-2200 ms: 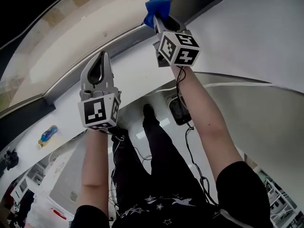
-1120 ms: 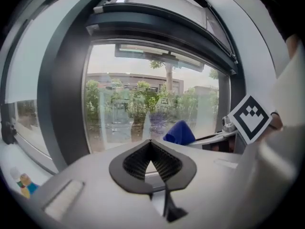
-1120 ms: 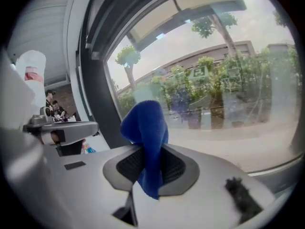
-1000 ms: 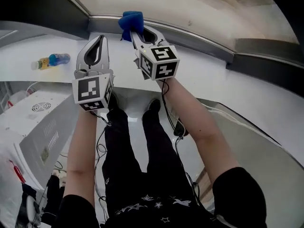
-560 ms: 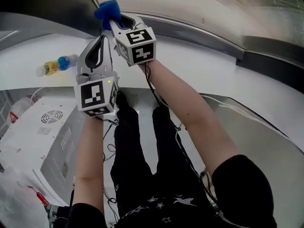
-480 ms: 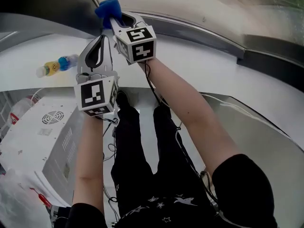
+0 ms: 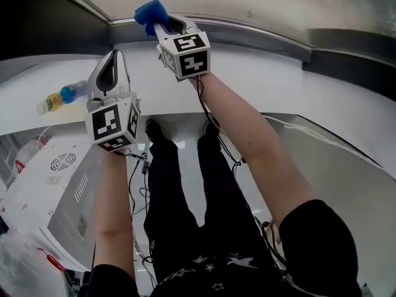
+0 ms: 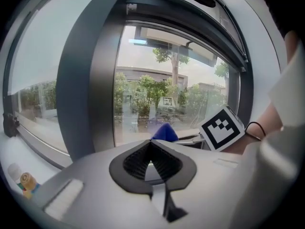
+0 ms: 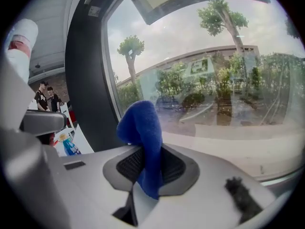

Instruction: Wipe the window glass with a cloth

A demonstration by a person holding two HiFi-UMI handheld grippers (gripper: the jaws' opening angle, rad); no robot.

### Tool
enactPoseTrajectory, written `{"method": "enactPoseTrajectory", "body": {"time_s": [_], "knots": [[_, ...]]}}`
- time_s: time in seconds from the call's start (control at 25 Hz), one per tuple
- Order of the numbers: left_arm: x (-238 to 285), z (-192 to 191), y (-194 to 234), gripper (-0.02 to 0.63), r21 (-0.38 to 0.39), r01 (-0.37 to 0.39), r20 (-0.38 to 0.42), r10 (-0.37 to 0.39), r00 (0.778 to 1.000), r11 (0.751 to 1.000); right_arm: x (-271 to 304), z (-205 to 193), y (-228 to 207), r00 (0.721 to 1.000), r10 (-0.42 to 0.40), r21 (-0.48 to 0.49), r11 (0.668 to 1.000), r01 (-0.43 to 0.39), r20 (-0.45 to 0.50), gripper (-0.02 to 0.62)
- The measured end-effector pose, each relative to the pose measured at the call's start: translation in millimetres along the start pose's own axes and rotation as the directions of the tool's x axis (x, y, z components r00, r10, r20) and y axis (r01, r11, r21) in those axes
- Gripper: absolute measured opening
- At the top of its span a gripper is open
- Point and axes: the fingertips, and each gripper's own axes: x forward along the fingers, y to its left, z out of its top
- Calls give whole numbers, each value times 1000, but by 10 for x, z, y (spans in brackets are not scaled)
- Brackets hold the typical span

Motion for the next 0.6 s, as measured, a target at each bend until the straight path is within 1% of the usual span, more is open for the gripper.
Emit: {"method": "enactPoseTrajectory", "body": {"time_s": [0.08,0.28,0.4,0.6], "knots": [[70,4,-225,6,3,13,-2,-13,1000,1000,-186,-52,-239,1000,-22,-6,1000,22,0,77],[297,-24,-968,6,30,90,-8,-90,996,995,-765,-299,-940,995,-97,-24,995,96,-16,77],[454,-67,-1430,6,34,138,-21,-137,990,990,-1138,-491,-1443,986,-163,5,987,164,-26,77],[682,-112,-2166,6,52,193,-37,-191,981,980,-1702,-761,-2236,966,-254,49,965,257,-44,77]]}}
